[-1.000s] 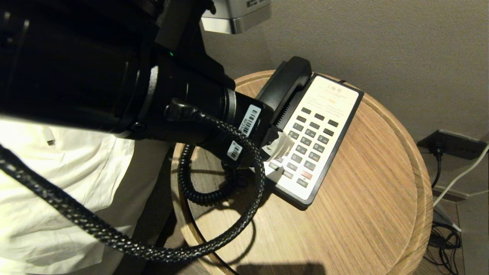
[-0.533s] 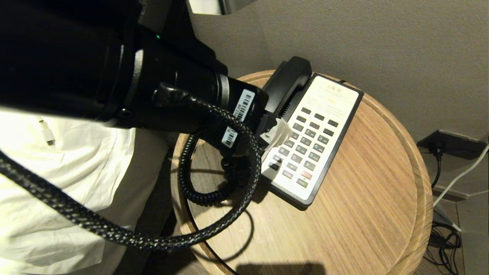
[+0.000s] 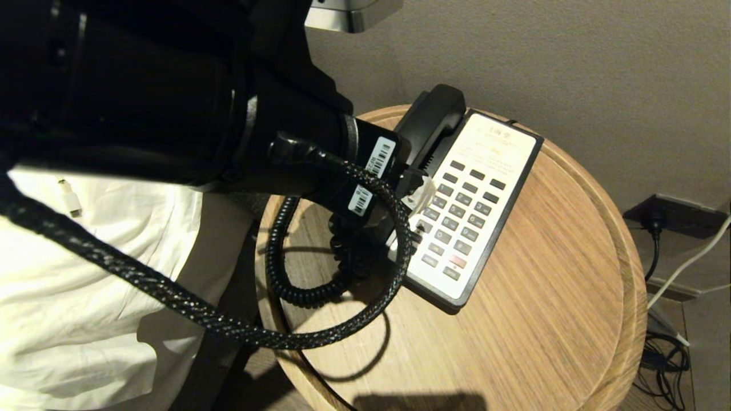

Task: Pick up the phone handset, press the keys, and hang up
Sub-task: Pick up the desk phone handset

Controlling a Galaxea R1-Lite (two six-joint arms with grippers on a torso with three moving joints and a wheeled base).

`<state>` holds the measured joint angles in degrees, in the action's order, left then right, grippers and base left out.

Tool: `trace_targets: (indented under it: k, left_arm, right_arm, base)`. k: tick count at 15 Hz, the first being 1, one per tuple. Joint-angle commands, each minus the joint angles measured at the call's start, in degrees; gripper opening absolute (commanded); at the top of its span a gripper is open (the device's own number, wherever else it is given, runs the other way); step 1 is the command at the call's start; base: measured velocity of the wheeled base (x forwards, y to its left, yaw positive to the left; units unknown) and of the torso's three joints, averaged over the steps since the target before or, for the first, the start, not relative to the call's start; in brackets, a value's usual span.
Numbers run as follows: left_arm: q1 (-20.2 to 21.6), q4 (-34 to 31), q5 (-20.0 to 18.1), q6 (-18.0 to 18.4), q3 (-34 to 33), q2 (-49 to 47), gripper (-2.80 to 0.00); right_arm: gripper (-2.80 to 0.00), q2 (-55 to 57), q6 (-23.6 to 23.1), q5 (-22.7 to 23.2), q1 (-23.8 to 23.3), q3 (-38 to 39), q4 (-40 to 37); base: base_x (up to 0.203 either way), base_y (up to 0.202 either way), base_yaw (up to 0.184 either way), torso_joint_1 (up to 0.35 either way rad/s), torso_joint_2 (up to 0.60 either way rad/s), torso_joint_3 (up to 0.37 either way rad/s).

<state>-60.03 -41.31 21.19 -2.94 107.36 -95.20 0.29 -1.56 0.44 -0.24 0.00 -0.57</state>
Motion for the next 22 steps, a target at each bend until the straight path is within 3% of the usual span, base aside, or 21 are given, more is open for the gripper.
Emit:
trace_targets:
  k: [1,6,9,14,22]
  left_arm:
    - [0.0,0.5,0.2,-0.2,-0.6,-0.3,0.00]
    - [1.1,2.9,0.2,-0.4,-3.5,-0.4,0.00]
    - [0.9,0.4,-0.3,3.4,-5.4,0.6,0.00]
    - [1.1,-4.0,-1.6,5.6,1.8,-1.2,0.00]
    - [1.8,-3.3,-1.6,7.0,2.4,-3.9,0.00]
  right_arm:
    - [-2.80,0.0,0.0,0.1,0.0,0.0,0.0]
    - [-2.80,0.1,0.0,0.1,0.0,0.0,0.0]
    - [-2.80,0.1,0.0,0.1,0.0,0.0,0.0]
    - [-2.80,0.1,0.0,0.0,0.0,0.0,0.0]
    - [-2.80,0.1,0.0,0.1,0.0,0.0,0.0]
  base:
    - [0.000,0.000,0.000,0.000,0.00,0.000]
    - [0.000,0.000,0.000,0.000,0.00,0.000]
    - [0.000,0.000,0.000,0.000,0.00,0.000]
    - [0.000,0.000,0.000,0.000,0.00,0.000]
    - [0.000,0.000,0.000,0.000,0.00,0.000]
